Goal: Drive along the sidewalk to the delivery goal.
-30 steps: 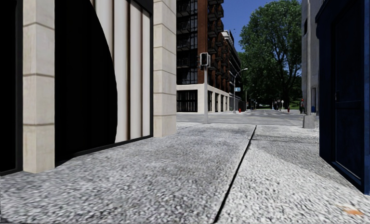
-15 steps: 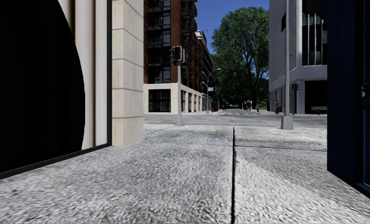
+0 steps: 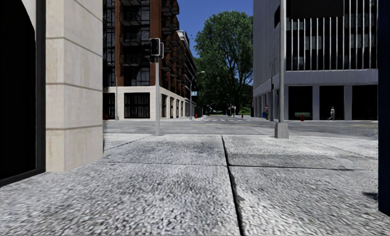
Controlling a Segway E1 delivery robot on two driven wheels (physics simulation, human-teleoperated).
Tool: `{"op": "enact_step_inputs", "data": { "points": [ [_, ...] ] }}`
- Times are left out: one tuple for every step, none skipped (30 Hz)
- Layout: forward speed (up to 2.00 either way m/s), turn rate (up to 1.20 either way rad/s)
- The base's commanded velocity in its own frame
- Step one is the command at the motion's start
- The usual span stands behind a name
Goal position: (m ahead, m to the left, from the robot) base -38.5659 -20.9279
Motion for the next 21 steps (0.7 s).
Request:
{"op": "enact_step_inputs", "data": {
  "points": [
    [2.0, -0.41],
    [2.0, -0.41],
    [2.0, -0.41],
    [2.0, -0.42],
    [2.0, -0.42],
    [2.0, -0.44],
    [2.0, -0.45],
    [2.0, -0.47],
    [2.0, -0.47],
    [2.0, -0.56],
    [2.0, -0.62],
    [2.0, -0.63],
    [2.0, -0.63],
    [2.0, -0.63],
    [2.0, -0.63],
    [2.0, -0.63],
    [2.0, -0.63],
    [2.0, -0.63],
    [2.0, -0.63],
    [2.0, -0.64],
    [2.0, -0.64]
  ]
}}
